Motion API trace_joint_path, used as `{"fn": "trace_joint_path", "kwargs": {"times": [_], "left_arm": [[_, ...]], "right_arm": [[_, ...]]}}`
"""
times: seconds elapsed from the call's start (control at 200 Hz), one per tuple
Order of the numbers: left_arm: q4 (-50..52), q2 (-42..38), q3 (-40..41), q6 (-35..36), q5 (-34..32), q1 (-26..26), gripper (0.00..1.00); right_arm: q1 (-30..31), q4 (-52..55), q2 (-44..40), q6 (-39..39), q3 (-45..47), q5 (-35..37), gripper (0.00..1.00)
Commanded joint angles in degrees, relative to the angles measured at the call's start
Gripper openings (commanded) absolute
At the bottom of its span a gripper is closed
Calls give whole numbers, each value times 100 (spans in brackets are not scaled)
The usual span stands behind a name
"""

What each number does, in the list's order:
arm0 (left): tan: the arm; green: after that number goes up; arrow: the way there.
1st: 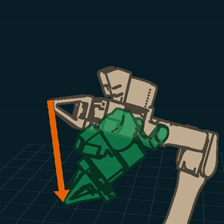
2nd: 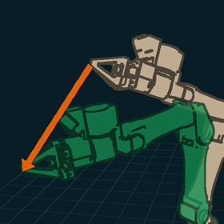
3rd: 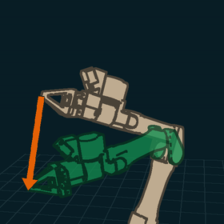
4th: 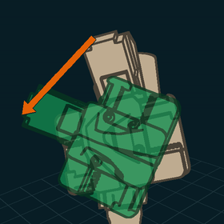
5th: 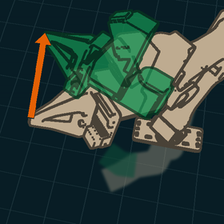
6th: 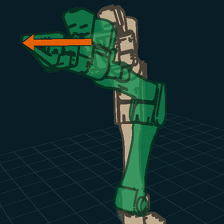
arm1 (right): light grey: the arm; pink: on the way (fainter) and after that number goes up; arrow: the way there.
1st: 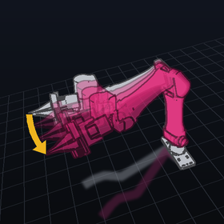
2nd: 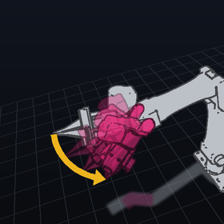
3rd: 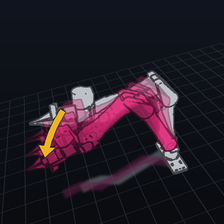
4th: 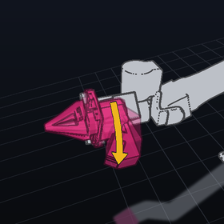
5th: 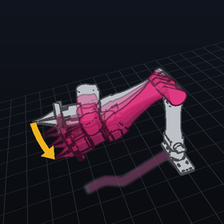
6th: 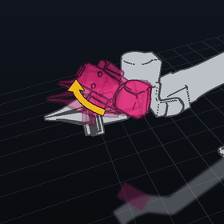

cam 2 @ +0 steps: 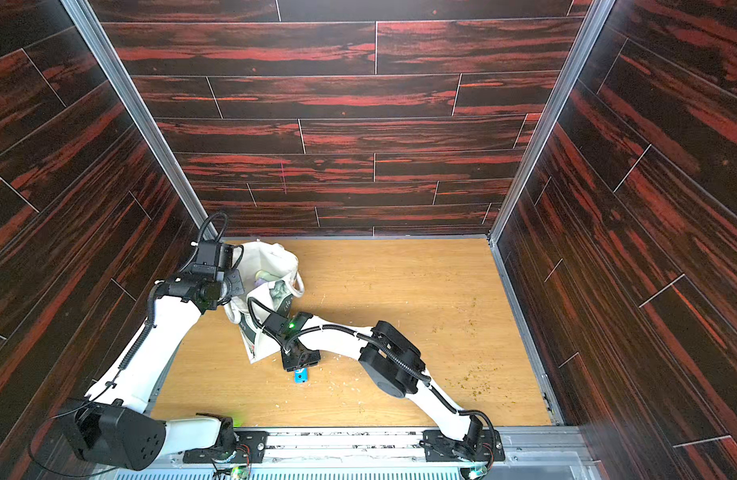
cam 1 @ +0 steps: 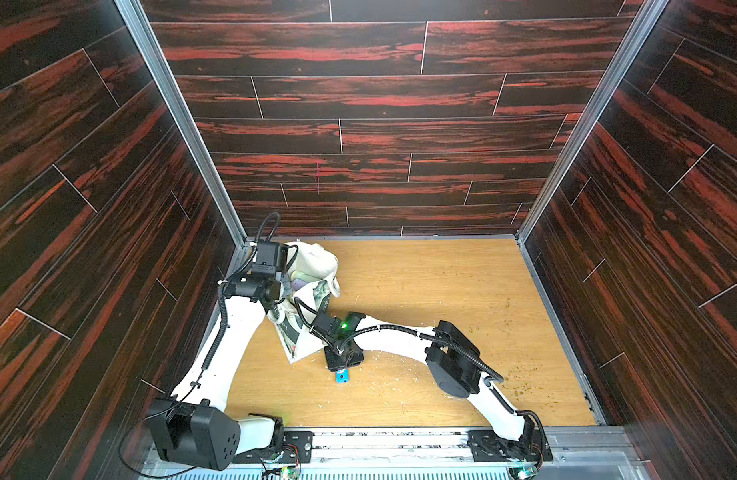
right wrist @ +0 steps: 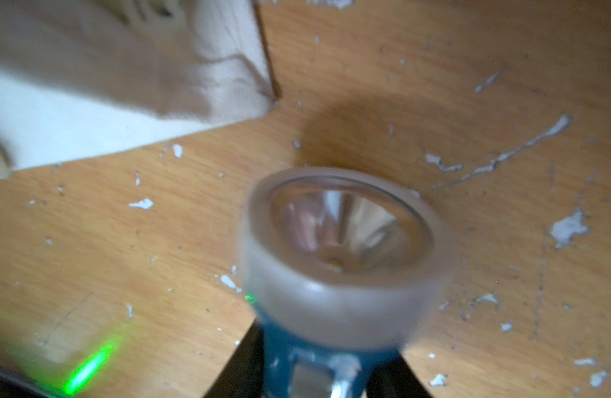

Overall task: Put the flashlights into the tote bags
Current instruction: Pick up the flashlight from the center of the board, then place the flashlight in the canvas bag.

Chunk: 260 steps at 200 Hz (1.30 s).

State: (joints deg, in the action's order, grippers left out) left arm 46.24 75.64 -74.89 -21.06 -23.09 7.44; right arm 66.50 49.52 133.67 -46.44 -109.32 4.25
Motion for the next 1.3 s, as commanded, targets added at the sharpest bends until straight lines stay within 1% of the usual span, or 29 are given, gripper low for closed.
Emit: {"fn": "trace_joint_path", "kwargs": {"times": [0.0,0.115,0.22,0.386,0.511,0.636,0.747,0.802,0.892,0.982,1.122,1.132,1.243,1.298], "left_arm": [[-150,-260,-8,-87,-48,-24,0],[-176,-299,-8,-66,166,-15,0],[-353,-399,44,-41,480,-15,0],[-531,-473,13,23,1223,-16,0],[-749,-510,36,143,1902,-15,0],[-916,-484,45,225,2530,-14,0],[-1082,-466,104,191,3061,-8,0],[-1146,-449,123,177,3314,6,0],[-1207,-436,130,181,3576,59,0],[-1273,-427,141,175,3826,136,0],[-1275,-427,157,181,4108,340,0],[-1431,-427,165,181,4128,355,0],[-1566,-404,183,190,4267,516,0],[-1599,-396,193,192,4357,563,0]], "right_arm": [[-13,146,142,-114,265,36,38],[-29,-280,-352,-200,758,166,30],[-31,-812,-1094,-326,1423,538,24],[-80,-1509,-2337,-553,2477,1258,21],[-127,-1453,-3130,-1025,3065,1984,21],[-158,-1441,-3832,-1387,3596,2475,18],[-206,-1362,-4278,-1428,3756,2727,10],[-238,-1291,-4434,-1411,3740,2777,6],[-252,-1439,-4743,-1239,3809,2841,6],[-278,-1829,-5071,-873,3932,2770,6],[-411,-2586,-5460,-189,4084,2176,6],[-417,-2629,-5481,-146,4085,2126,6],[-470,-2863,-5574,218,3974,1789,7],[-526,-2984,-5571,402,3922,1502,7]]}}
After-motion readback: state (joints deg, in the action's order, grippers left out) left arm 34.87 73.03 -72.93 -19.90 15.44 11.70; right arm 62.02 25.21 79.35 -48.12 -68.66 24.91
